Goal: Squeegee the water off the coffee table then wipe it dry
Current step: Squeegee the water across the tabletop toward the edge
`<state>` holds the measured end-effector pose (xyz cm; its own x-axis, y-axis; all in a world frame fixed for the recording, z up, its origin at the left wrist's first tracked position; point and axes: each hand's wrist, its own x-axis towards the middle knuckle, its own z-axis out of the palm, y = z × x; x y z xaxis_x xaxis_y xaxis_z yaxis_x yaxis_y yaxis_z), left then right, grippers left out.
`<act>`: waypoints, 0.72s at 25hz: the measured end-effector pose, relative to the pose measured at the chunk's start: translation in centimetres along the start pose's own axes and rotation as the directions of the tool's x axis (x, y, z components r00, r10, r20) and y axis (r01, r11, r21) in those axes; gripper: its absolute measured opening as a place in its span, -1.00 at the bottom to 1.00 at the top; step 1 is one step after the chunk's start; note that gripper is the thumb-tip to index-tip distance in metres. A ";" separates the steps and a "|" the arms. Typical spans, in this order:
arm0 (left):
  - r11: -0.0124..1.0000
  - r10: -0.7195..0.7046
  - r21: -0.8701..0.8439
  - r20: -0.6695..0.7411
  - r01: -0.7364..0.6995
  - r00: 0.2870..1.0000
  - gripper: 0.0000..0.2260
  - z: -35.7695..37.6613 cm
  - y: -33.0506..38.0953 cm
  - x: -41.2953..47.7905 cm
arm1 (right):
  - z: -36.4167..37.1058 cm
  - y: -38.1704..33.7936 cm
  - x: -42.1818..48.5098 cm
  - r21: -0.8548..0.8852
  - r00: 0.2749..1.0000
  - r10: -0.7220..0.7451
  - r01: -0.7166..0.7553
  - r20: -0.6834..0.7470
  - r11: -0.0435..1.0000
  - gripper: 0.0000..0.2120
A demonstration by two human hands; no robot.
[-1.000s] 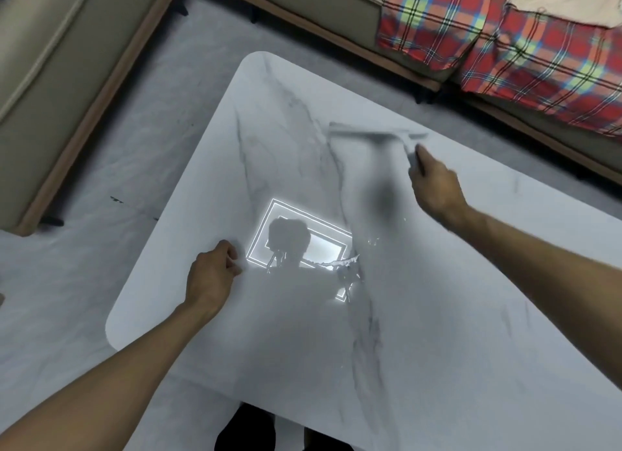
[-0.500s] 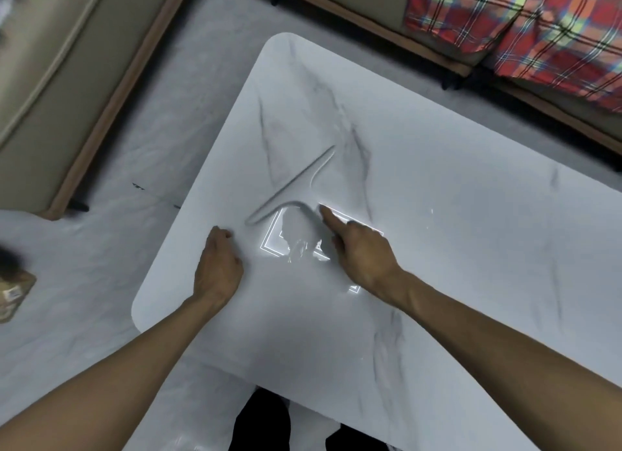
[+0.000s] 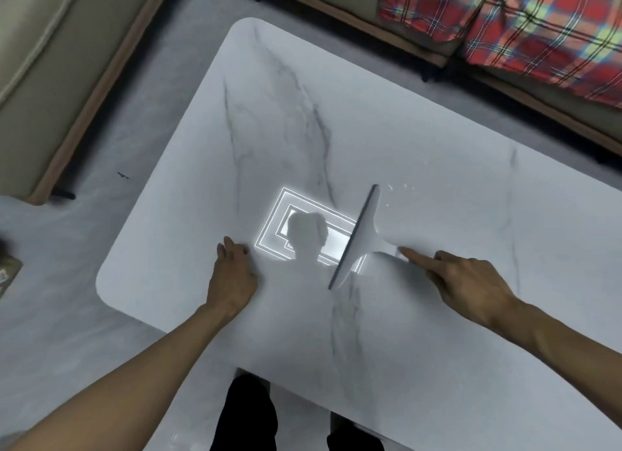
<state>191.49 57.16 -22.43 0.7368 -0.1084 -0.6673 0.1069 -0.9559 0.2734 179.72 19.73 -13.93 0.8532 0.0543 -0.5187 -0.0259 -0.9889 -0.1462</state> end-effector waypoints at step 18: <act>0.990 -0.121 0.091 0.120 0.110 0.985 -0.48 2.6 3.6 -2.7 | 2.0 0.1 -0.4 -0.101 0.938 -0.339 0.331 -0.076 0.938 -0.35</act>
<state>188.15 53.32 -21.51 0.6335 -0.0241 -0.7734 0.1259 -0.9830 0.1338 178.33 19.85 -15.41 0.8485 0.3756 -0.3728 0.3108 -0.9239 -0.2233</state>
